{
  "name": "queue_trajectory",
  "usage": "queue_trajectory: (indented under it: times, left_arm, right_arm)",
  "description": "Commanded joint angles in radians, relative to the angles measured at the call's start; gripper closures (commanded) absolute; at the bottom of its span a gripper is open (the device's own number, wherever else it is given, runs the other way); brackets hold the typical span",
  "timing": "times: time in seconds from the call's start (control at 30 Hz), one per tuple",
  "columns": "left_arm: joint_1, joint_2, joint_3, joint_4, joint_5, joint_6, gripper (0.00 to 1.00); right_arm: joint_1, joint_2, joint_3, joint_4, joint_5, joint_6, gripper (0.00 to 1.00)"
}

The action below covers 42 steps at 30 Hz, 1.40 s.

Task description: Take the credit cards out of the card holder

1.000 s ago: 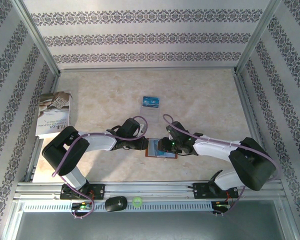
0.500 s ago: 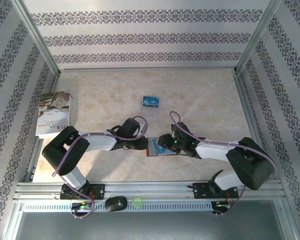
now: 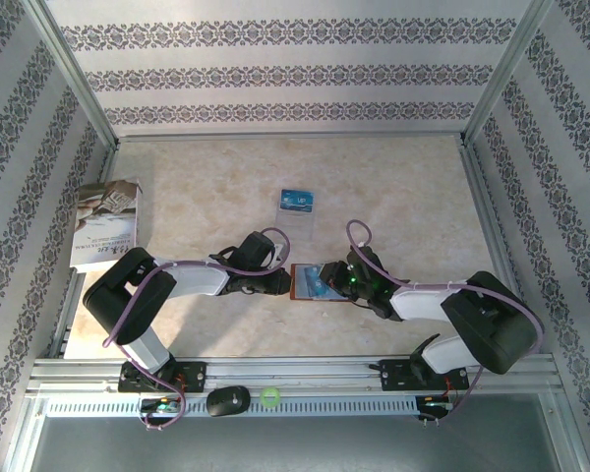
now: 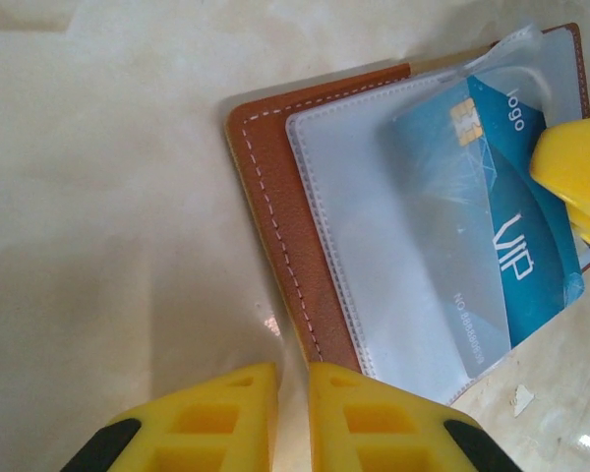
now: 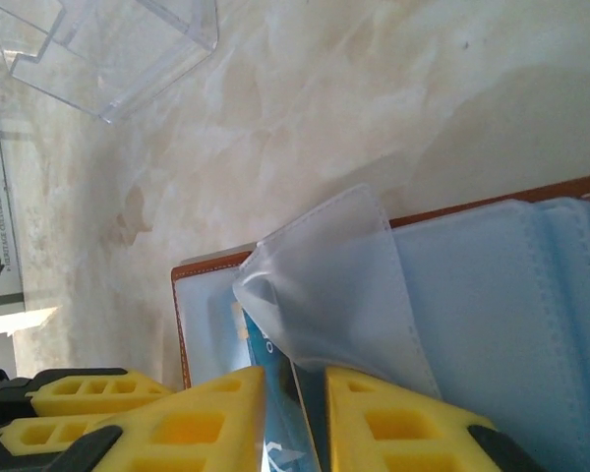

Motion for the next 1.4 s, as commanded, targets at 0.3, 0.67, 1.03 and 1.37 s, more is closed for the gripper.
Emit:
queue_trajectory:
  times: [0.3,0.67,1.03,1.37]
  left_arm:
    - [-0.006,0.010,0.028,0.020,0.054,-0.002,0.74]
    - [-0.071,0.066,0.090,0.054,0.053,-0.005,0.67]
    - [-0.070,0.029,0.065,-0.034,-0.016,0.020,0.76]
    - [-0.077,-0.087,0.104,-0.095,-0.045,0.040,0.72]
  right_arm:
    - [0.088,-0.060,-0.009,-0.186,0.042,-0.067,0.88]
    - [0.136,-0.071,0.072,-0.320,0.075,-0.103,0.82]
    - [0.108,-0.290,0.176,-0.742,0.250,-0.262,0.63]
    - [0.058,-0.235,0.258,-0.706,0.120,-0.401,0.72]
